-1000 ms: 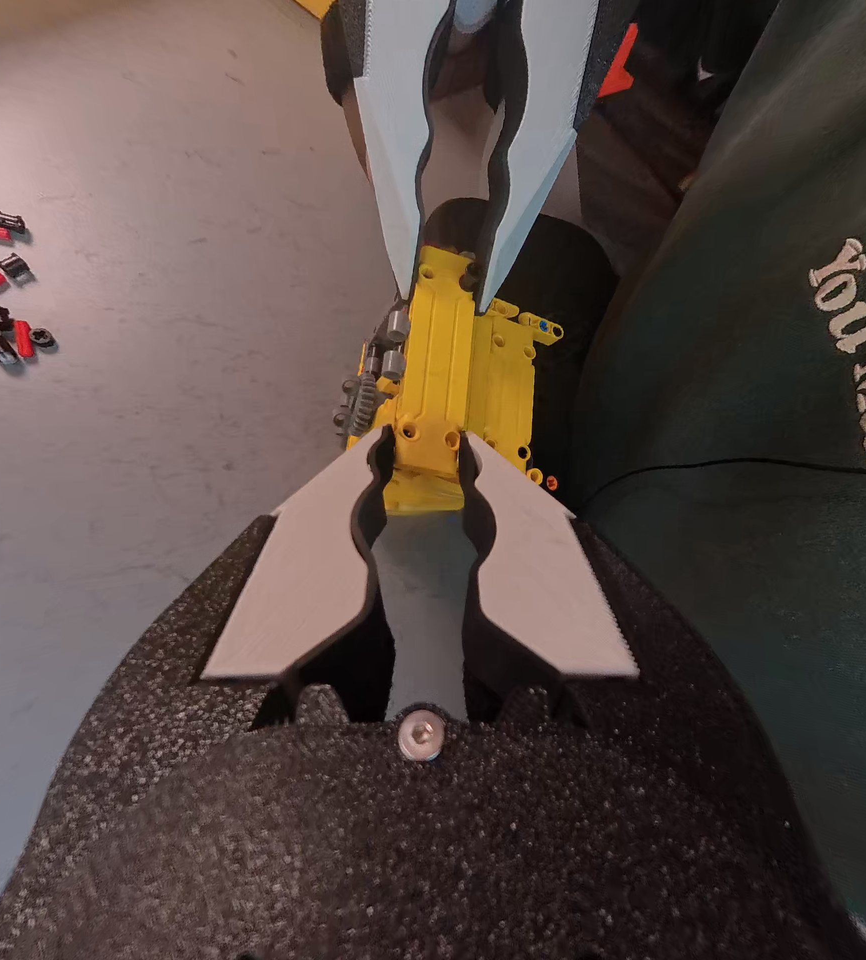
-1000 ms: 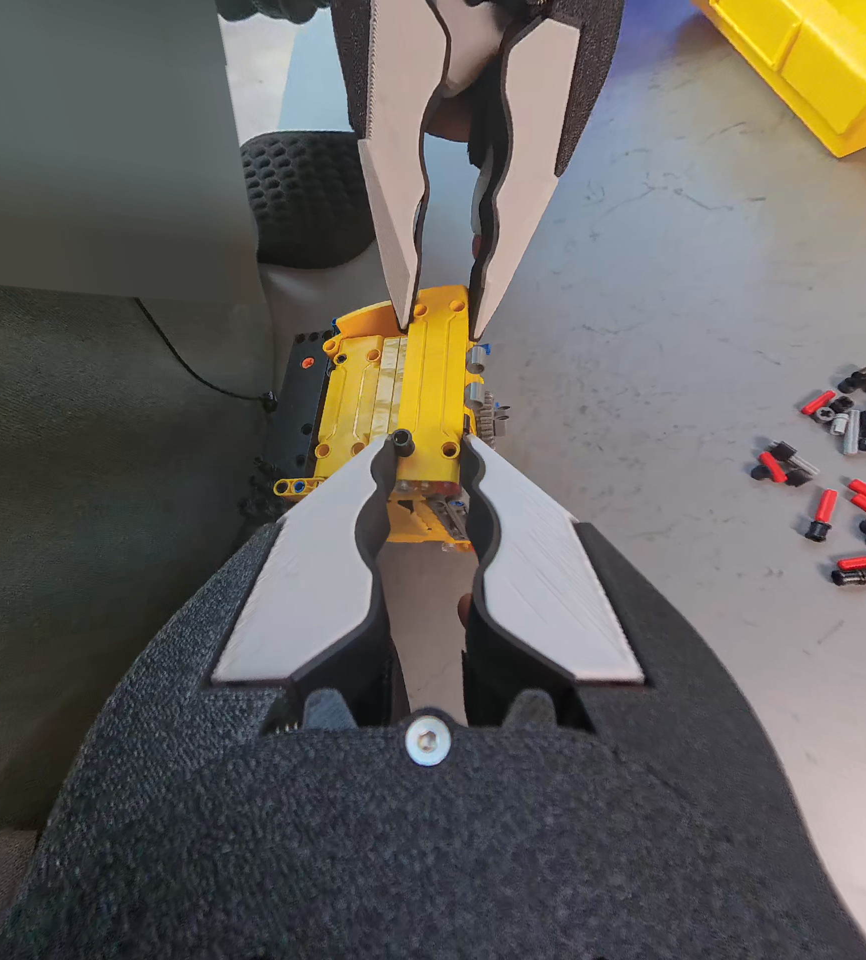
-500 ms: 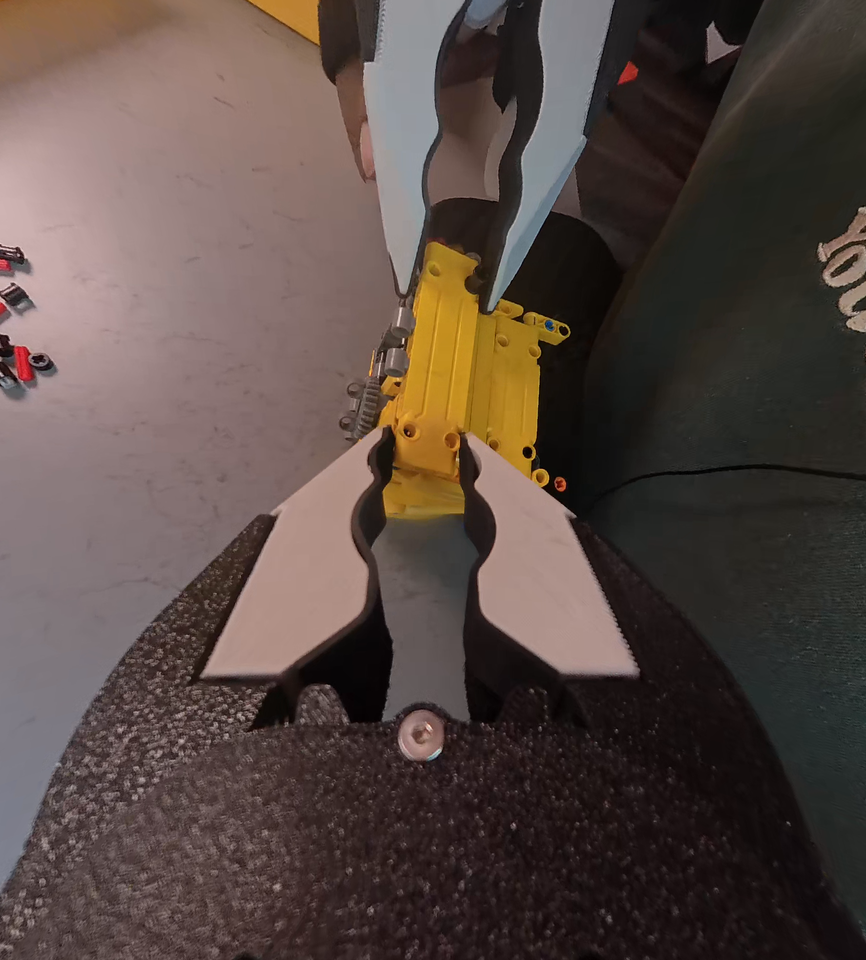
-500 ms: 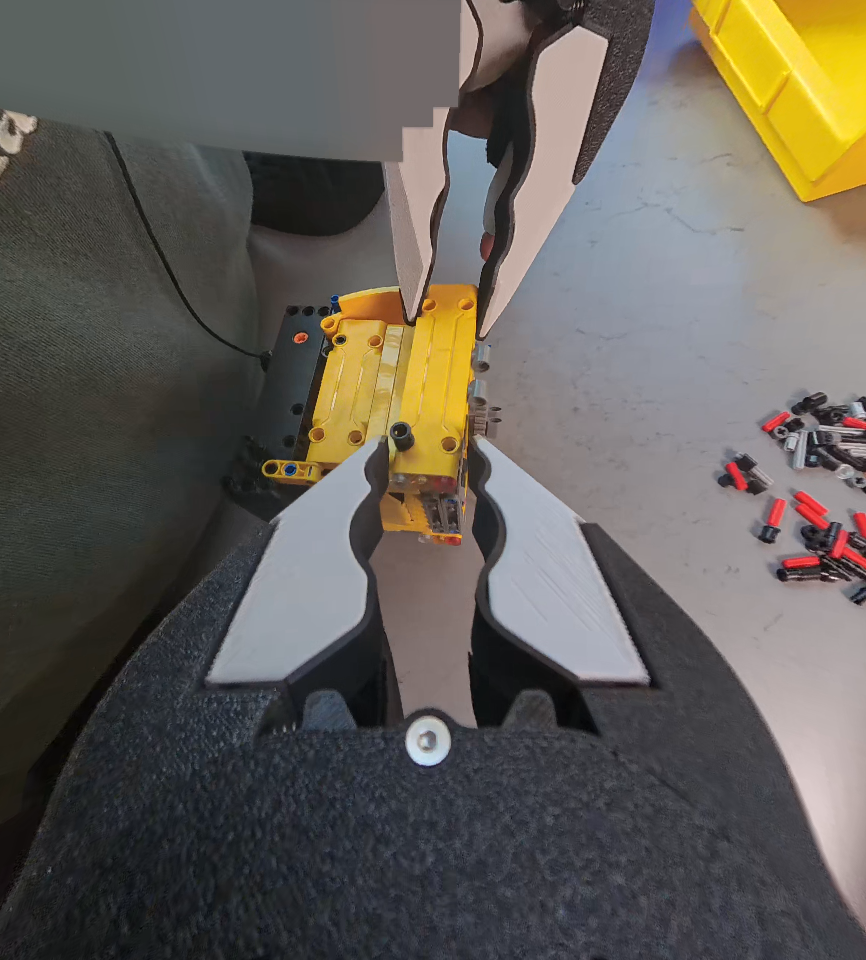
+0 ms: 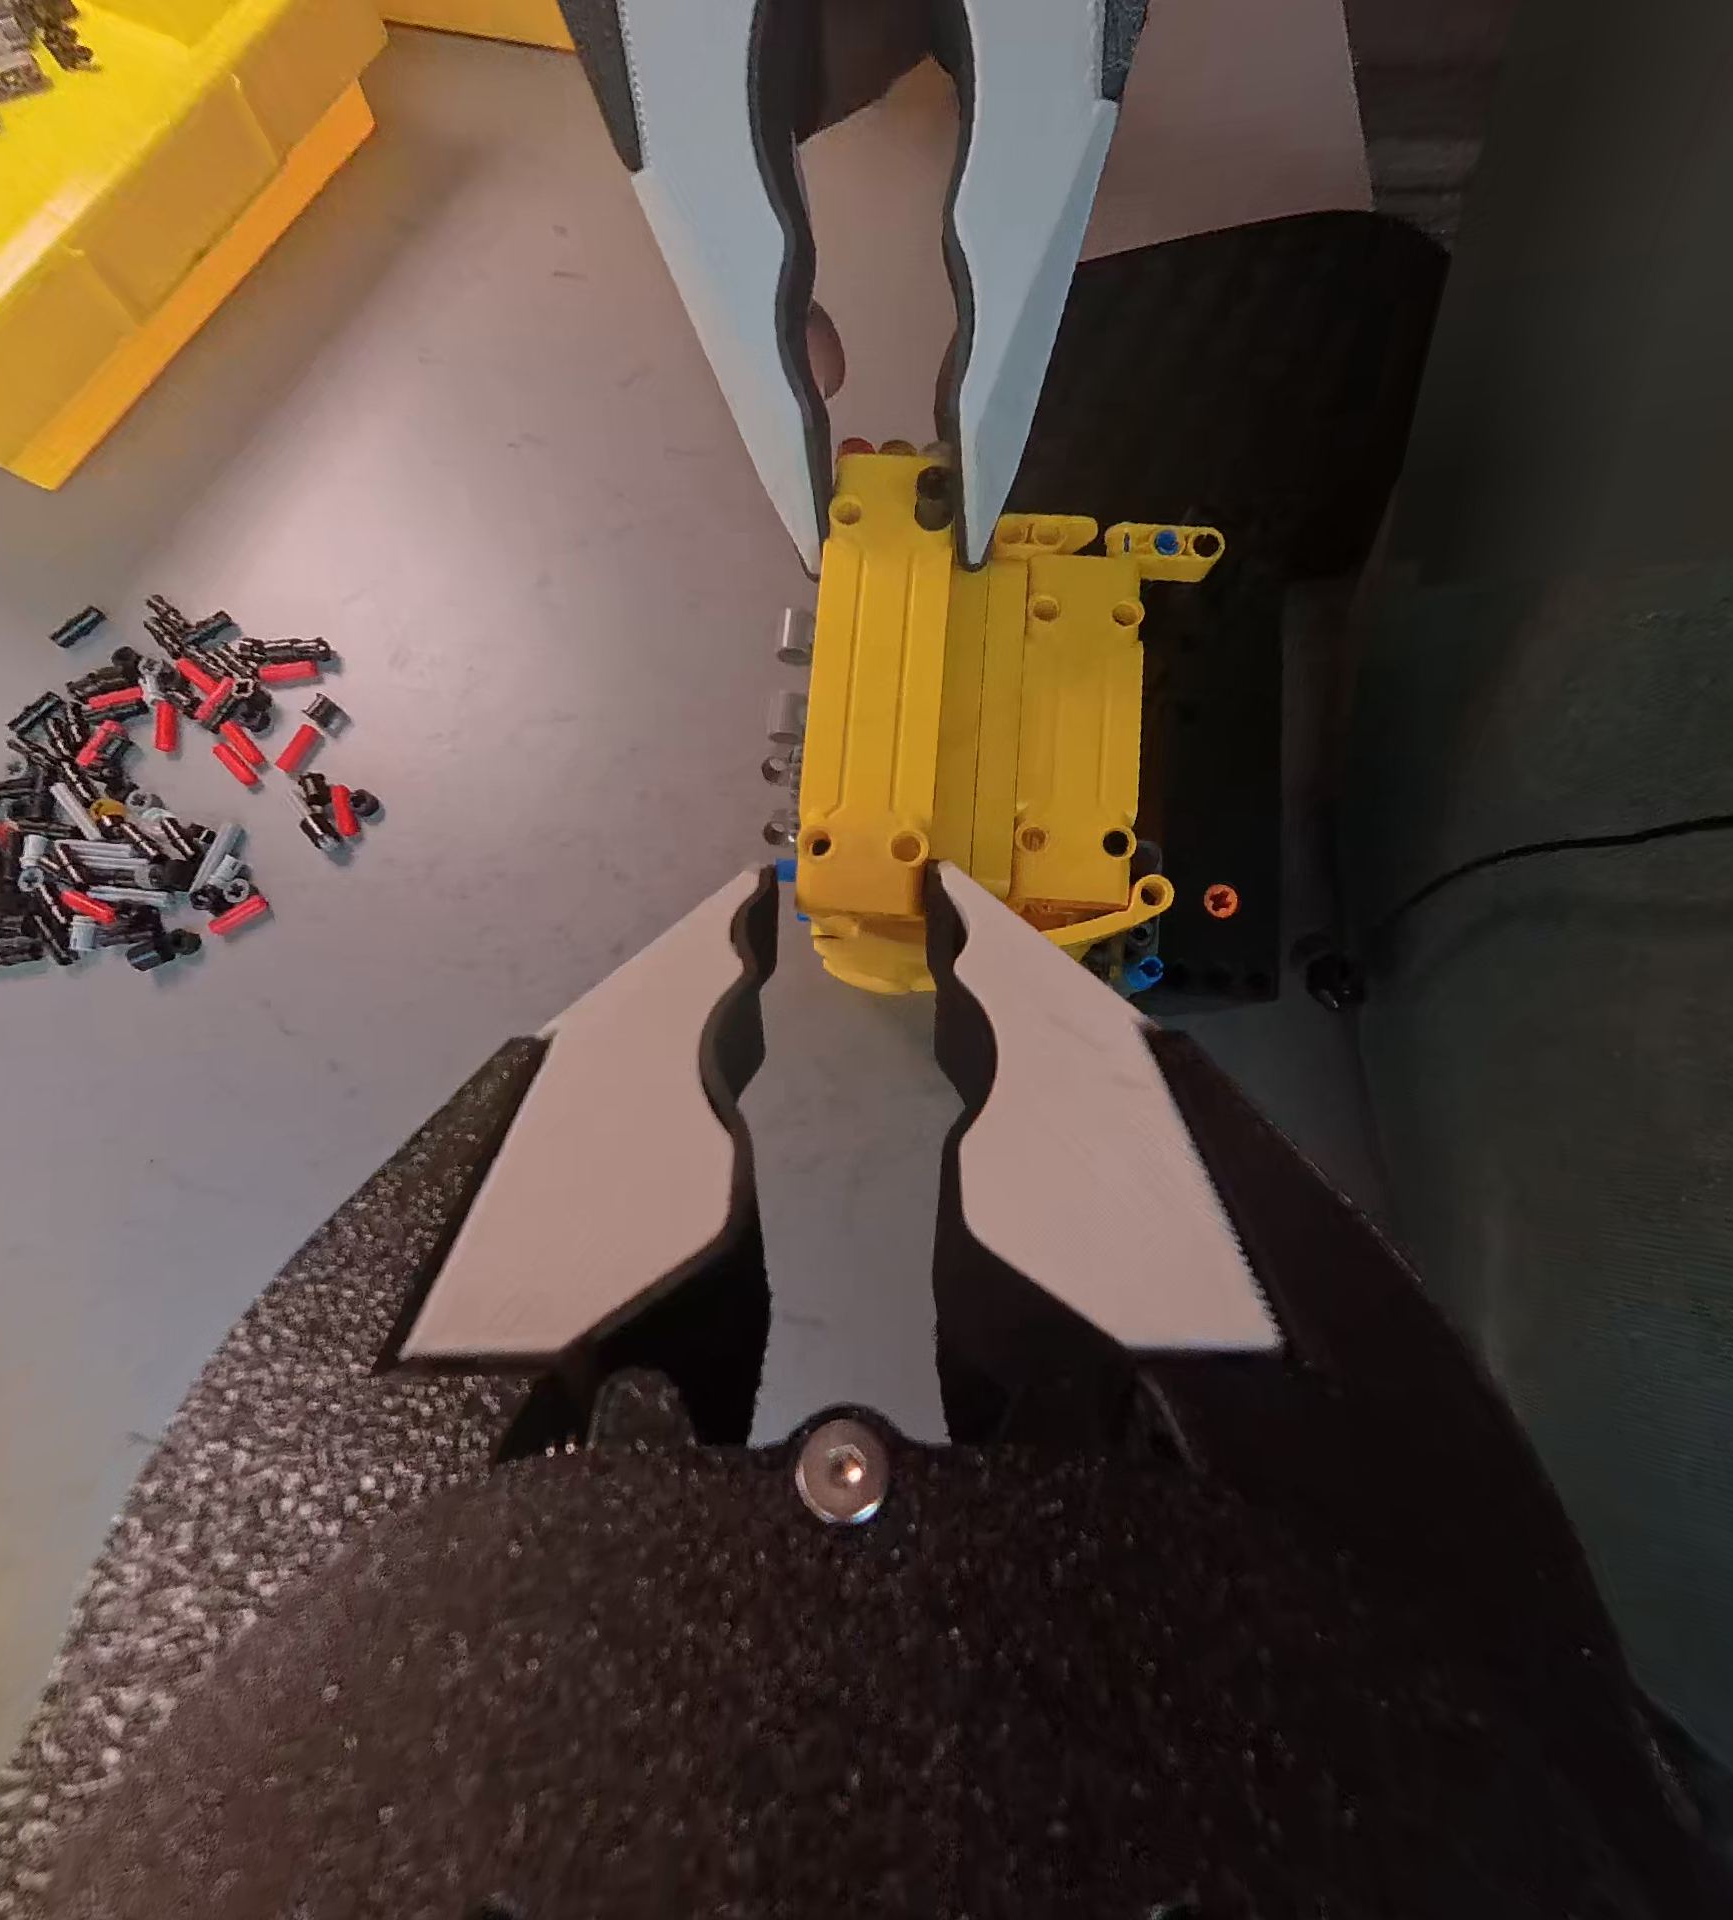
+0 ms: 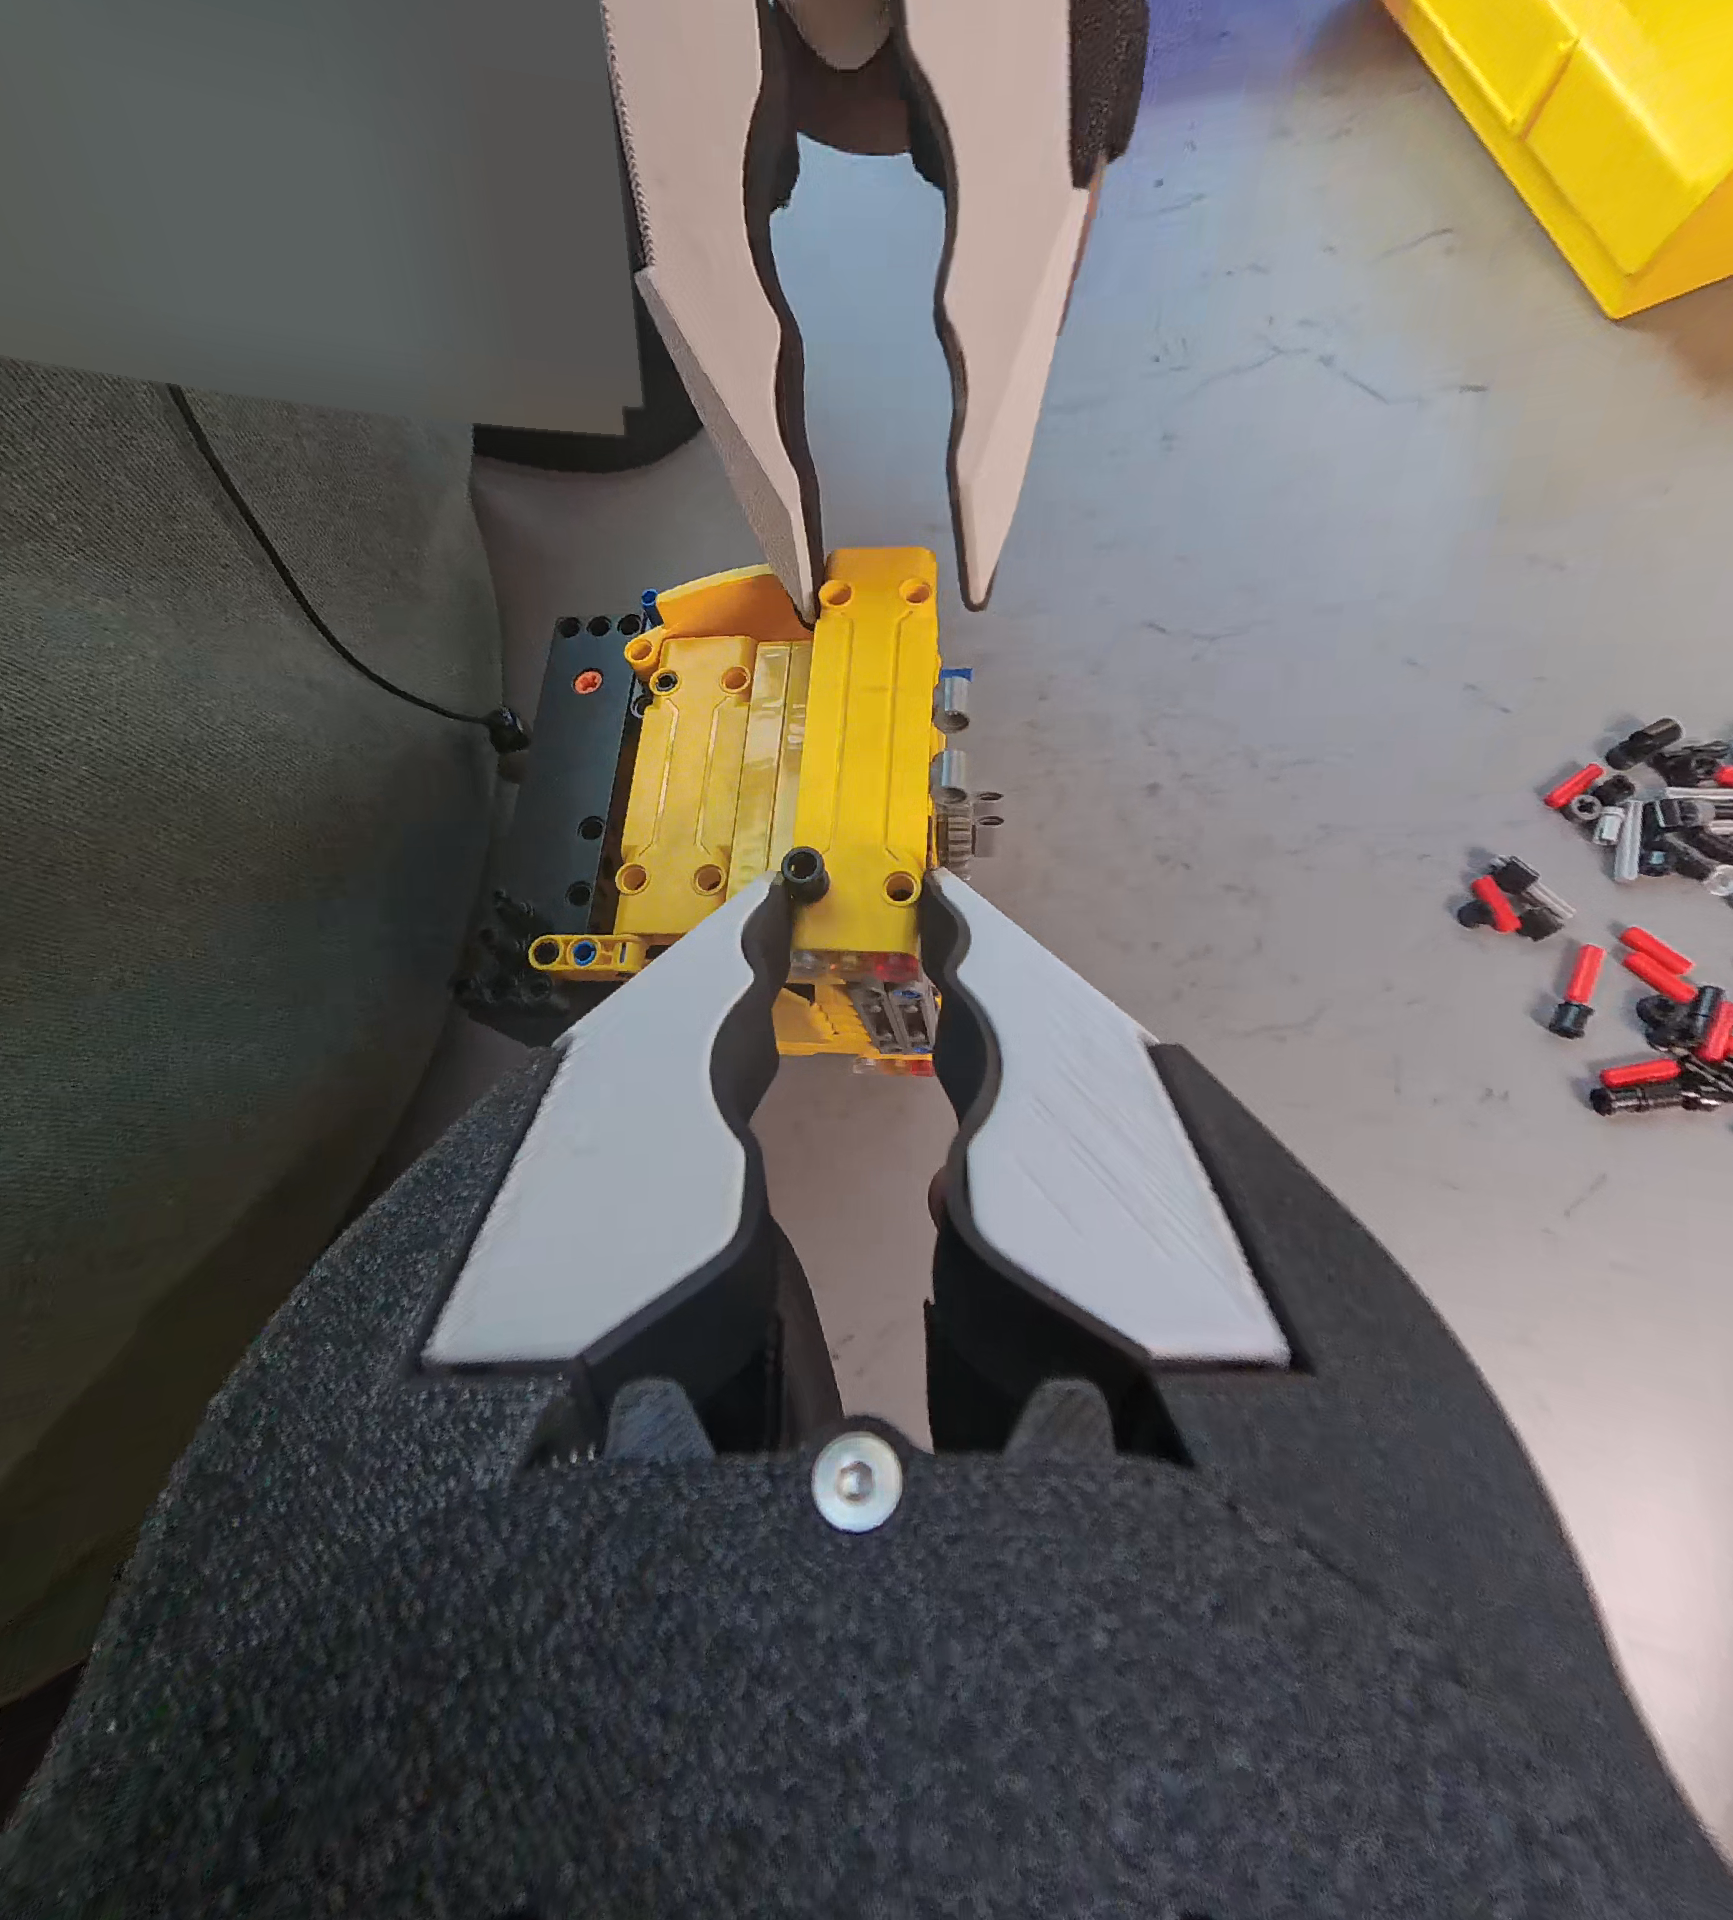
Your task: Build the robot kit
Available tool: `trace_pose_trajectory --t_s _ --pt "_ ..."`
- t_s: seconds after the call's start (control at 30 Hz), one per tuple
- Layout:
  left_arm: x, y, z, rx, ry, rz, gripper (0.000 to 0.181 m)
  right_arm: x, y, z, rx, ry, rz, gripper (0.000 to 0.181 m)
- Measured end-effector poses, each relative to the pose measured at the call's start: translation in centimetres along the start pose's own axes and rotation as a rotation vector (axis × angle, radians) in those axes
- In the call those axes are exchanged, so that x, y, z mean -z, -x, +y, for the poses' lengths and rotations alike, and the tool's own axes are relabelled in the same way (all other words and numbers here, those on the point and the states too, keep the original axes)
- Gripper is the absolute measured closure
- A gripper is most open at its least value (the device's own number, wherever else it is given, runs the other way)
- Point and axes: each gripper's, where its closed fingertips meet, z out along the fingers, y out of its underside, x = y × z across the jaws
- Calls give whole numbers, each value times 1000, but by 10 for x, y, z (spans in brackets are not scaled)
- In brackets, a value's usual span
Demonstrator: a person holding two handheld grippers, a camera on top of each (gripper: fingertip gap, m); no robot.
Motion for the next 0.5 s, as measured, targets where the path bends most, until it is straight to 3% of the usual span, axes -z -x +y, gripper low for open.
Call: trace_pose_trajectory --t_s 0.23,0.5 --pt "3 -4 -1 -62 1 -28 157 -1 2 -1 -8 8 -8 157" --pt "4 -7 -4 20 -16 31 157 0 4 0 -6 32 2 158"
